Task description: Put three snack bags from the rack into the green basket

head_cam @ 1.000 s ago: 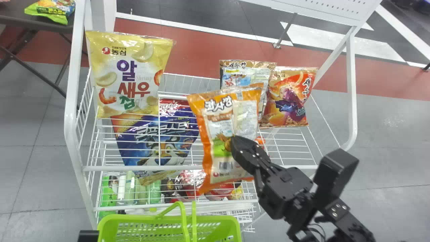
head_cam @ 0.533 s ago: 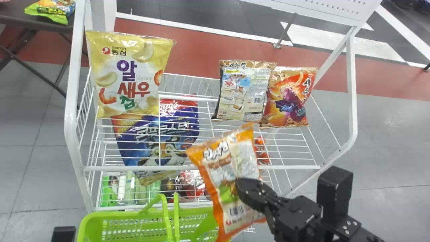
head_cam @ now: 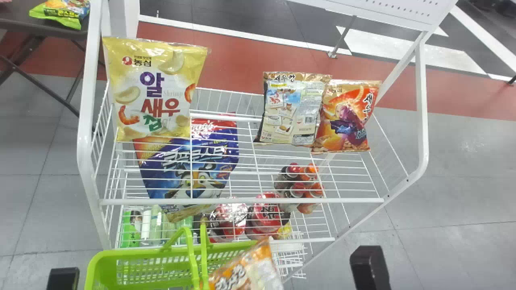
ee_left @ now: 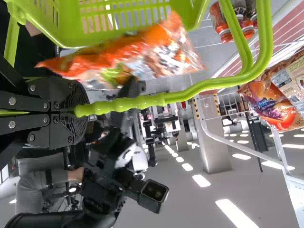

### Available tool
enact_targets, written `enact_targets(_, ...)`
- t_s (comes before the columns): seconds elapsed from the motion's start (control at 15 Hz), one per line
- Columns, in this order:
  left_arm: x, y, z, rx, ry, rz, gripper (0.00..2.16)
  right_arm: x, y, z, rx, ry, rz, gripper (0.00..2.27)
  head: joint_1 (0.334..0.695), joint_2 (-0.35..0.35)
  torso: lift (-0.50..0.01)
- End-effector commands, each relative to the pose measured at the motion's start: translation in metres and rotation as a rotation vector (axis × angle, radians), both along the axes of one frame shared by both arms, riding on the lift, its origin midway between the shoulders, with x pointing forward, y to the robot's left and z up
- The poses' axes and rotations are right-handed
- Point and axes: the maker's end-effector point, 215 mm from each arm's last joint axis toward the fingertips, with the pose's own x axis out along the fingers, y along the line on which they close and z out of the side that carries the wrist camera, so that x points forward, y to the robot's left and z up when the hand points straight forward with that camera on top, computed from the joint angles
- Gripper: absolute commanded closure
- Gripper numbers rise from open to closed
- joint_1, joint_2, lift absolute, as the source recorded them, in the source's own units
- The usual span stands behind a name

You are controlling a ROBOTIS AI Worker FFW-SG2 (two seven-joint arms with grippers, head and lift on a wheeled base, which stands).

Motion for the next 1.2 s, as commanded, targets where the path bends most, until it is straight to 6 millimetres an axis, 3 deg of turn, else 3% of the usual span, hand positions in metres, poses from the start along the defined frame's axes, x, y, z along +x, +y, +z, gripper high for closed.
enact_targets(0.0,-0.002,-0.004,0.001,-0.004,0.001,-0.006,1.39,-0.019,0.028,-0.006,0.053,0.063,0.036,2.24,0.695,-0.35,0.0)
enact_targets(0.2,-0.009,-0.013,0.0,0.003,0.004,-0.027,1.39,-0.021,0.061,-0.015,0.107,0.057,0.084,2.24,0.695,-0.35,0.0)
enact_targets(0.53,-0.022,-0.027,-0.002,0.021,-0.004,-0.063,1.39,0.018,0.099,-0.037,0.135,-0.064,0.157,2.24,0.695,-0.35,0.0)
enact_targets(0.73,-0.022,-0.028,0.001,0.022,-0.014,-0.063,1.39,0.021,0.103,-0.065,0.085,-0.062,0.192,2.16,0.695,-0.35,0.0)
enact_targets(0.8,-0.022,-0.027,0.001,0.021,-0.013,-0.062,1.39,0.021,0.099,-0.074,0.071,-0.053,0.189,1.98,0.695,-0.35,0.0)
enact_targets(0.87,-0.022,-0.027,0.001,0.021,-0.012,-0.062,1.39,0.022,0.094,-0.081,0.051,-0.056,0.188,1.5,0.695,-0.35,0.0)
enact_targets(0.93,-0.022,-0.027,0.001,0.021,-0.012,-0.062,1.39,0.025,0.089,-0.081,0.041,-0.067,0.191,0.48,0.695,-0.35,0.0)
enact_targets(1.0,-0.021,-0.027,0.001,0.022,-0.013,-0.06,1.39,0.029,0.083,-0.075,0.032,-0.081,0.185,0.0,0.695,-0.35,0.0)
enact_targets(1.13,-0.021,-0.027,0.001,0.024,-0.015,-0.06,1.39,0.04,0.069,-0.053,0.013,-0.122,0.165,0.0,0.695,-0.35,0.0)
